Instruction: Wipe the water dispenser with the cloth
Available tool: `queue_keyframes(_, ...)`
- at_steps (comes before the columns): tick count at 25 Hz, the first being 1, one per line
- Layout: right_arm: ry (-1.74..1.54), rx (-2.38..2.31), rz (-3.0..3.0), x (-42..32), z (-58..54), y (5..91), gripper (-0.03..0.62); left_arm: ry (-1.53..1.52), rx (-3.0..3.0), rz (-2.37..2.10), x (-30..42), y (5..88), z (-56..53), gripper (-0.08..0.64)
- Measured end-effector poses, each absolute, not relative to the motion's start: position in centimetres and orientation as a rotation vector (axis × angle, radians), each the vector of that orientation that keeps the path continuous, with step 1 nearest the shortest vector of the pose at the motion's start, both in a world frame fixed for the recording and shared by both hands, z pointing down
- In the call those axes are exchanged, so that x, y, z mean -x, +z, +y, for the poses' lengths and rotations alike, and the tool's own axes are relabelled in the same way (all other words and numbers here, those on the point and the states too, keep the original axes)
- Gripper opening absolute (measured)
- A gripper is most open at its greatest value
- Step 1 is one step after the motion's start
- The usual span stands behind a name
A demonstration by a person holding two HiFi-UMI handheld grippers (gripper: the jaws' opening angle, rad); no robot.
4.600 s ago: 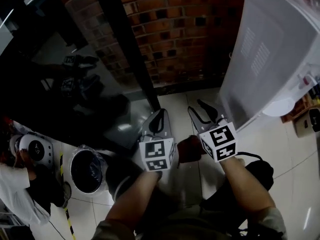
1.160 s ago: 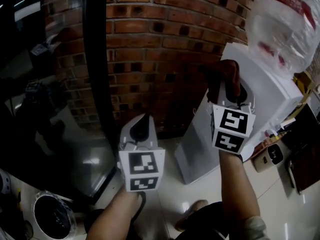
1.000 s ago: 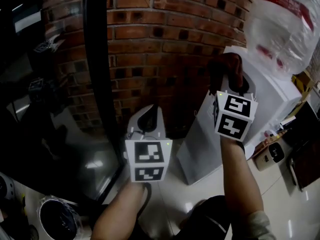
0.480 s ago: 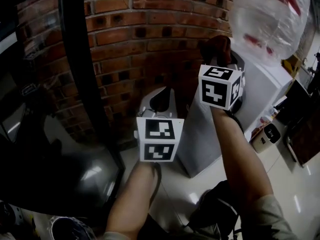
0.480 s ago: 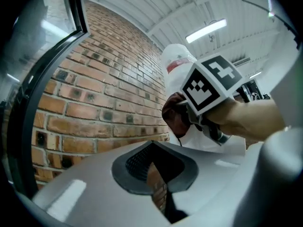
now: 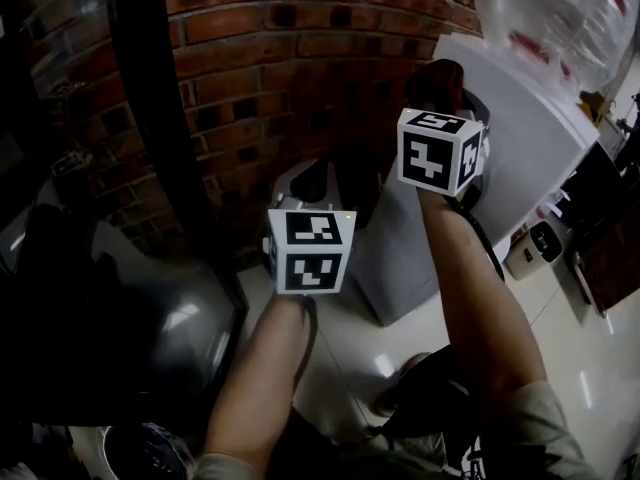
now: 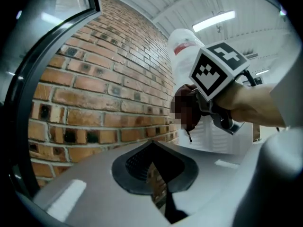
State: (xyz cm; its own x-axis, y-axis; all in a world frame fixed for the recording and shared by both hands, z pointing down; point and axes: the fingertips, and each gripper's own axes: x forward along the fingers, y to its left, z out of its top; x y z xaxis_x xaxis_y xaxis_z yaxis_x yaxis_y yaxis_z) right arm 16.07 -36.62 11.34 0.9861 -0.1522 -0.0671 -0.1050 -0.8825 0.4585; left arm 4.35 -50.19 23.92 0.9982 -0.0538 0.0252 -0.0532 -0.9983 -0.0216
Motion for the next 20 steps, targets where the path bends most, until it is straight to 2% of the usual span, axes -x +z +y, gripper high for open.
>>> queue_keyframes(16, 0.153, -2.722, -0.284, -15.6, -34.6, 32.8, 0.100, -0.209, 3.003, 0.101, -4.4, 36.1, -48.4, 0.000)
queue_keyframes(20, 0.217, -2.733, -0.311, -15.5, -34.9, 37.8, 0.099, -0.295, 2.962, 0.075, -3.6, 41.5, -48.2, 0.000)
